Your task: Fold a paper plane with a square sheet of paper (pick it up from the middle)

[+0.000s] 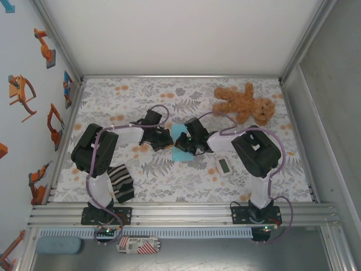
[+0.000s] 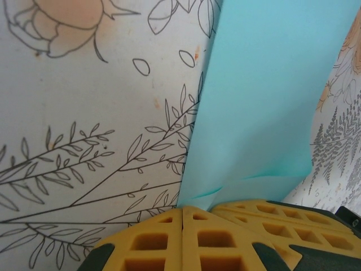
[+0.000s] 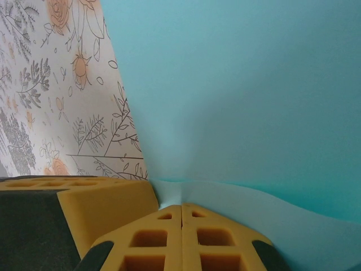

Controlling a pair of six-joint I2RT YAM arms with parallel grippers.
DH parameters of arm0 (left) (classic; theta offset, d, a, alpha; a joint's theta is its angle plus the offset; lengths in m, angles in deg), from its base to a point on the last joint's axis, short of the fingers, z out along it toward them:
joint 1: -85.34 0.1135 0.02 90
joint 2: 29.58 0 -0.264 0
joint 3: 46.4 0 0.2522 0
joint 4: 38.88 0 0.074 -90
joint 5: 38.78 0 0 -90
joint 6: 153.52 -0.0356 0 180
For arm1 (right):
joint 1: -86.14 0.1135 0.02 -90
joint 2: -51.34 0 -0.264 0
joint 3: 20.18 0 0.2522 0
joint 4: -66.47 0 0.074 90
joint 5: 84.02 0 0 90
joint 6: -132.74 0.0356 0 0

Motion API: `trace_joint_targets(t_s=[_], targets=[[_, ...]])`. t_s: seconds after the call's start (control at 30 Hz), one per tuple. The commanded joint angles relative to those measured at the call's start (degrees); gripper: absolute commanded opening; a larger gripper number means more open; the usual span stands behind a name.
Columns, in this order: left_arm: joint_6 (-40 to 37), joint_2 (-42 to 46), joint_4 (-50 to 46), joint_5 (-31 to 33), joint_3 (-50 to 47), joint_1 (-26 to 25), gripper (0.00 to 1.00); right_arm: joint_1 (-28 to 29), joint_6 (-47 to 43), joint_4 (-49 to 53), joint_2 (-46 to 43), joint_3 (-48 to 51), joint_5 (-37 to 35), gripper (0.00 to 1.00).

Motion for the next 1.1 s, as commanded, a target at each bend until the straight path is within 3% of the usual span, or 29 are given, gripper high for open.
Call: trace_joint_targets(t_s=[0.0,0.33,0.47,1.07], targets=[[-1.4,-1.3,-1.9,1.6,1.3,-0.2,0.00,0.4,0.5,3.9,1.4,1.3,-1.9,0.00],[-1.9,-3.5,-6.1,4.0,0.2,-0.3,0.00,0.2,-2.6,2.2,-2.9,0.3,-0.6,0.00],[-2.0,-3.4,-6.2,4.0,-0.5,-0.3,0.00,0.0,-6.2,6.5,-5.6,-0.4,-3.4,0.00],[-2.3,-2.8,-6.6,3.0,1.5,-0.3,0.00,-0.9,-5.4,7.7,-2.7,1.4,-5.0,0.00]])
